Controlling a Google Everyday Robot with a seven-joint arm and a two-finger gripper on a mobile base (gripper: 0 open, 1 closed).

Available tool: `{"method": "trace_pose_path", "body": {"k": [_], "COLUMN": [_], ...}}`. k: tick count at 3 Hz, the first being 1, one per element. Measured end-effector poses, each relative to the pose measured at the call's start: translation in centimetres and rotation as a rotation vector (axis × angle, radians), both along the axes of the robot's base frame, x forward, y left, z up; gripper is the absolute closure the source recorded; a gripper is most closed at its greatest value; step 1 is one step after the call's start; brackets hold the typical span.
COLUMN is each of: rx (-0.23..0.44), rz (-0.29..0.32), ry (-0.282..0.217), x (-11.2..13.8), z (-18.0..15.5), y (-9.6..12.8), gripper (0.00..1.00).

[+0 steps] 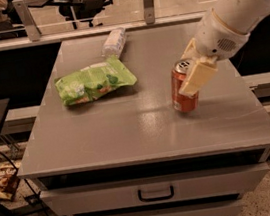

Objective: Move coke can near green rice chip bag

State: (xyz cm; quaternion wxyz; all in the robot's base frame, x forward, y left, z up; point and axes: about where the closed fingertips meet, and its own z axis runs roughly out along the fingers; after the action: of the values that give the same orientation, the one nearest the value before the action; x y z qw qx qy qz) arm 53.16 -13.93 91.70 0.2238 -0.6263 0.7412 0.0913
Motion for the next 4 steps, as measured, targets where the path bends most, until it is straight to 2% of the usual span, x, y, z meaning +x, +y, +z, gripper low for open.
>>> {"method": "trace_pose_path", "body": {"k": [2,4], "rx": [0.043,0.091], "rz": [0.062,0.099], "ry": [0.014,0.039], "x": [2.6,5.5], "z": [0.6,-0.4], "y": [5.1,10.1], "gripper": [1.0,1.0]}}
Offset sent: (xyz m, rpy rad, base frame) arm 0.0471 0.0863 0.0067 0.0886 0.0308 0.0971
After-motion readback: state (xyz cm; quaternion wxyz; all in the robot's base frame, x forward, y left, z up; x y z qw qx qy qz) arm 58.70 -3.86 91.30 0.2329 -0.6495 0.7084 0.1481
